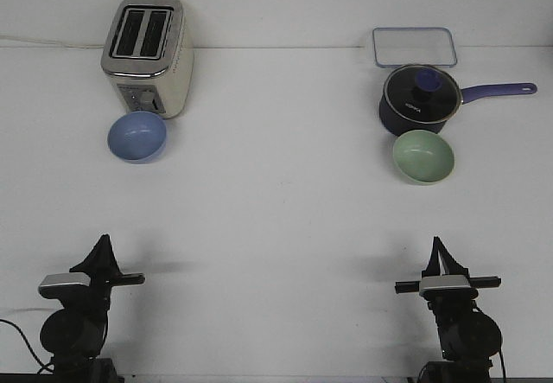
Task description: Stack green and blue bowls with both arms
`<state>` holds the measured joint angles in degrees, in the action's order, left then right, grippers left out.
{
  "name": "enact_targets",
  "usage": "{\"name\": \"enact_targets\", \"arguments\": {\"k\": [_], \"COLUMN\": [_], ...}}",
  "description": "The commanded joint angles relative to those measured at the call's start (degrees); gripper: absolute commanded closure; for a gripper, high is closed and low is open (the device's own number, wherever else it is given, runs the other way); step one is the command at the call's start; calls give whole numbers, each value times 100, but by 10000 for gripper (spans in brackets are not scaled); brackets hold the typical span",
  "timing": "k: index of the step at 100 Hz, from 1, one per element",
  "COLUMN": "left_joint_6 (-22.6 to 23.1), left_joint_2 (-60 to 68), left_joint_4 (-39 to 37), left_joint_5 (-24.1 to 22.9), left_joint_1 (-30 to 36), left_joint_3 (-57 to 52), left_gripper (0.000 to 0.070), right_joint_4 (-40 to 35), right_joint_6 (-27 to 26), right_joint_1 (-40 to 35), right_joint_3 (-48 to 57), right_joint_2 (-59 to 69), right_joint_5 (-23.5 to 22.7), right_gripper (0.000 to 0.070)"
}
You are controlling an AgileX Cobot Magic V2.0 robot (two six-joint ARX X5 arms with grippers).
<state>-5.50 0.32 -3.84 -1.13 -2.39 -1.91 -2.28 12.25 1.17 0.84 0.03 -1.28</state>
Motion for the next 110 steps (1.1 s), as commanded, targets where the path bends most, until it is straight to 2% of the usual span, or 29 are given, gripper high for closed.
{"name": "enact_targets", "arguments": {"k": [1,66,74,84,92,110], "left_joint_6": [-17,-17,-17,-17,-17,-17], "left_joint_2": [-13,-13,-13,-13,-13,-13], "left_joint_4": [-70,-70,-70,-70,-70,-70], "left_joint_5": [26,26,26,26,26,26], "left_joint_1": [-11,-11,-11,-11,-11,-11], "left_joint_3": [111,111,111,111,111,111], "left_gripper": [685,685,685,685,685,685], "right_joint_4": [63,68,310,662,671,688], "right_joint_6": [63,63,37,-431,-935,-2688], "right_joint_1": [-9,-9,-9,-9,-9,-7], "right_joint_3": [-11,-11,-11,-11,-11,7], "right_joint_2": [2,2,2,2,2,2], "right_joint_5": [0,0,-28,-44,-44,118], "right_gripper": [700,700,700,700,700,700]}}
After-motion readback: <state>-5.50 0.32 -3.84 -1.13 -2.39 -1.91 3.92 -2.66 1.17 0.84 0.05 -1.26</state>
